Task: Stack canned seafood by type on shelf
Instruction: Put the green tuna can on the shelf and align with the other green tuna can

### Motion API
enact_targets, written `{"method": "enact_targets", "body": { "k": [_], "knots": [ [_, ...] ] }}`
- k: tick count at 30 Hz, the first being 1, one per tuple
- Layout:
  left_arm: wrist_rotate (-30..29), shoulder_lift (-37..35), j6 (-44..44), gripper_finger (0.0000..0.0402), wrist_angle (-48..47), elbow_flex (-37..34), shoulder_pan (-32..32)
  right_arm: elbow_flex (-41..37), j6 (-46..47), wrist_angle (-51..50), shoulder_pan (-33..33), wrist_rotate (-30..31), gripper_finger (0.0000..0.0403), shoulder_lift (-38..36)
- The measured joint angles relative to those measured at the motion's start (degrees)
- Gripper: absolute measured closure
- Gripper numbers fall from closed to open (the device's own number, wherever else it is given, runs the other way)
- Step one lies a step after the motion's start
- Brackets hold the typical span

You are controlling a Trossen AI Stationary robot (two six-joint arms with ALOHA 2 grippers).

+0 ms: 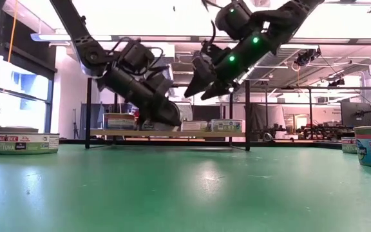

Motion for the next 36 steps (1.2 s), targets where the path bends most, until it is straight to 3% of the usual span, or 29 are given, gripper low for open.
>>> {"method": "enact_targets", "body": {
  "k": [9, 14, 18, 21, 25, 31, 36],
  "knots": [
    [-0.5, -11.7, 1.7, 0.0402, -5.8, 0.0, -5.0, 0.0, -1.7, -9.2, 3.0, 0.3, 0.0029, -4.0],
    [-8.9, -20.4, 9.0, 0.0402, -18.5, 3.8, -7.0, 0.0, -1.6, -13.0, 8.3, 2.3, 0.0029, -4.4],
    [-15.4, -22.7, 18.5, 0.0388, -32.2, 9.8, -7.5, 0.0, 0.3, -17.1, 14.1, 4.8, 0.0029, -4.4],
    [-15.5, -22.3, 23.2, 0.0348, -38.7, 13.7, -6.7, -0.1, 4.1, -20.8, 18.9, 8.2, 0.0029, -4.4],
    [-15.1, -20.7, 26.6, 0.0263, -41.6, 14.9, -4.1, -0.6, 10.5, -25.0, 25.5, 14.0, 0.0029, -4.4],
    [-12.1, -16.3, 31.0, 0.0128, -42.5, 14.9, 0.8, -0.6, 17.8, -28.8, 34.1, 23.7, 0.0029, -4.4],
    [-9.3, -11.6, 34.5, 0.0059, -40.3, 14.9, 4.5, -0.6, 19.3, -28.6, 36.9, 25.7, 0.0029, -4.4]
  ]
}}
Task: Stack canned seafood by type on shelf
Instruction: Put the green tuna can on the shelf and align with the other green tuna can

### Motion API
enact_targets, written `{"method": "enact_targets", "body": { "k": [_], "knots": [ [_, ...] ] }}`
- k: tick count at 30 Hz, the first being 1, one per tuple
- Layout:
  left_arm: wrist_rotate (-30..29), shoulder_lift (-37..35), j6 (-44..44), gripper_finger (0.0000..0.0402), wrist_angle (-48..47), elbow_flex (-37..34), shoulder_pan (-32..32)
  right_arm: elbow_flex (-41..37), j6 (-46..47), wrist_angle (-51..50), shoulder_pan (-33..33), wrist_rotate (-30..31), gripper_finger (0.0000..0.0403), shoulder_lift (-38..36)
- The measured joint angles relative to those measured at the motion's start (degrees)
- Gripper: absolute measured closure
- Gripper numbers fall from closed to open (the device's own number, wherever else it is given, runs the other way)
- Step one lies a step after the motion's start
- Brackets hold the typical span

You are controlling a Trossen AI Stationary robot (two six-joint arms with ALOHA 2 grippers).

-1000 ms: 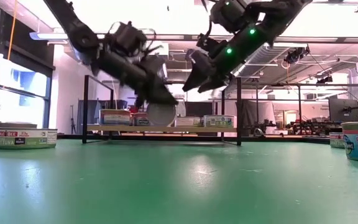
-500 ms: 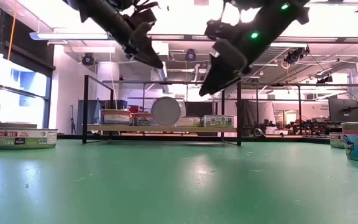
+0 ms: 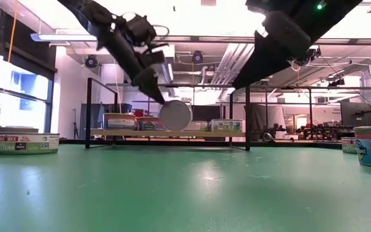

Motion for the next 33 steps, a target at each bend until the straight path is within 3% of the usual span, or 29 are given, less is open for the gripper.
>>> {"method": "enact_targets", "body": {
  "k": [6, 14, 21, 27, 30, 33],
  "knots": [
    [4.6, 4.3, 2.1, 0.0045, 5.1, 0.0, 2.2, 0.0, 0.1, 0.4, 0.2, 0.0, 0.0029, 0.0],
    [11.5, 6.8, 3.1, 0.0061, 8.0, 0.0, 2.7, 0.0, 0.2, 0.8, 0.2, -0.2, 0.0029, 0.0],
    [12.1, 6.8, 0.3, 0.0135, 9.9, 0.0, 3.1, 0.0, 1.3, 0.9, 0.2, -0.5, 0.0029, 0.0],
    [12.5, 6.8, -4.3, 0.0236, 12.0, 0.0, 3.3, 0.0, 1.3, 0.9, 0.2, -0.6, 0.0029, 0.0],
    [15.5, 6.8, -7.9, 0.0286, 12.4, 0.0, 3.5, 0.0, 1.3, 0.8, 0.2, -0.7, 0.0029, 0.0],
    [18.4, 6.8, -12.1, 0.0291, 13.7, 0.0, 3.5, 0.0, 1.3, 0.9, 0.2, -0.7, 0.0029, 0.0]
  ]
}}
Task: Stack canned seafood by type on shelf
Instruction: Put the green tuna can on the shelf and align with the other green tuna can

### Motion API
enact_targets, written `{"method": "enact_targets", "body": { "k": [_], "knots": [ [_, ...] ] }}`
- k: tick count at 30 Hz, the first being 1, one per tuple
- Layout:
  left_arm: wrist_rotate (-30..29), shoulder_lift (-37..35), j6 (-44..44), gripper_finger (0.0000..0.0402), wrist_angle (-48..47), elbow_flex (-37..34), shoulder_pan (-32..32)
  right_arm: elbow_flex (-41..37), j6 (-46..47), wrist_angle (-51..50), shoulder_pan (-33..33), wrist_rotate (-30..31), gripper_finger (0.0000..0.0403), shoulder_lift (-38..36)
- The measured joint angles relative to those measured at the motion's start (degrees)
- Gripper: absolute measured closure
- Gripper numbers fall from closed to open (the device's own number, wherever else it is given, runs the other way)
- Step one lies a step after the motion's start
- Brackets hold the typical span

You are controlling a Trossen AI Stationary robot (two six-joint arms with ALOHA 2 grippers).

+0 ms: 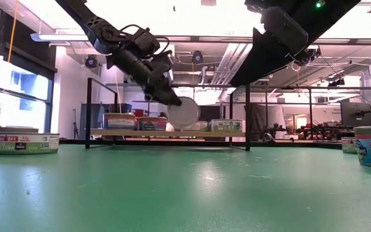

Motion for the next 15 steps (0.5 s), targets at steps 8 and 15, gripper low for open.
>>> {"method": "enact_targets", "body": {
  "k": [8, 15],
  "knots": [
    [5.7, 0.0, -15.4, 0.0291, 5.8, 0.0, -0.1, 0.0, 0.0, 0.0, 0.0, 0.0, 0.0029, 0.0],
    [5.7, 0.0, -21.6, 0.0290, 7.1, 0.0, -0.6, 0.0, 0.0, 0.0, 0.0, 0.0, 0.0029, 0.0]
  ]
}}
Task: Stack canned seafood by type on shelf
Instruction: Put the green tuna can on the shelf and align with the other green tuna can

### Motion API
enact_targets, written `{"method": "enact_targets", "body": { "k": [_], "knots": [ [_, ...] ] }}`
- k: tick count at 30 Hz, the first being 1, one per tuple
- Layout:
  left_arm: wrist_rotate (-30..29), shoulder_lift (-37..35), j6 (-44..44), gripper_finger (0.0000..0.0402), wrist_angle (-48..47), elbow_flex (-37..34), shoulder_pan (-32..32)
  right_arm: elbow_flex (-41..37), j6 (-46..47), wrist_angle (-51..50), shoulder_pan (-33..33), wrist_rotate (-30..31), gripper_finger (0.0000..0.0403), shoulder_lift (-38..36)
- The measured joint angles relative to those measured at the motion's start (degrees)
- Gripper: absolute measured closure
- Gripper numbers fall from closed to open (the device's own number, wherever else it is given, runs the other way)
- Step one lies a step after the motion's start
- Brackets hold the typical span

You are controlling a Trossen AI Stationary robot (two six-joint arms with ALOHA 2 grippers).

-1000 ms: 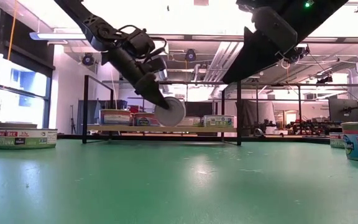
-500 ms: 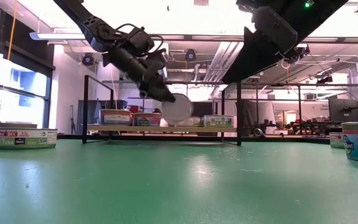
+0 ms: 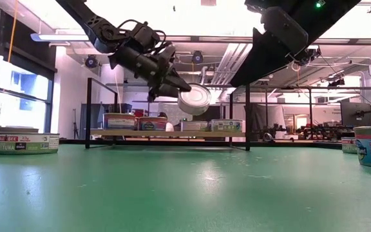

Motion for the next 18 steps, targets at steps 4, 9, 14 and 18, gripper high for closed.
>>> {"method": "enact_targets", "body": {
  "k": [4, 9, 14, 18],
  "knots": [
    [0.0, 0.0, -2.7, 0.0290, 0.0, 0.0, 0.0, 0.0, 0.0, 0.0, 0.0, 0.0, 0.0029, 0.0],
    [0.0, 0.4, -6.1, 0.0290, 1.3, 0.0, 0.0, 0.0, -0.1, 0.9, 0.0, 0.0, 0.0029, 0.0],
    [-0.1, 2.7, -9.3, 0.0290, 2.7, 0.1, -0.2, 0.0, -0.2, 1.3, 0.0, 0.0, 0.0029, 0.0],
    [0.0, 4.7, -10.5, 0.0290, 4.7, 0.1, -0.2, 0.0, -0.4, 1.4, -0.1, 0.0, 0.0029, 0.0]
  ]
}}
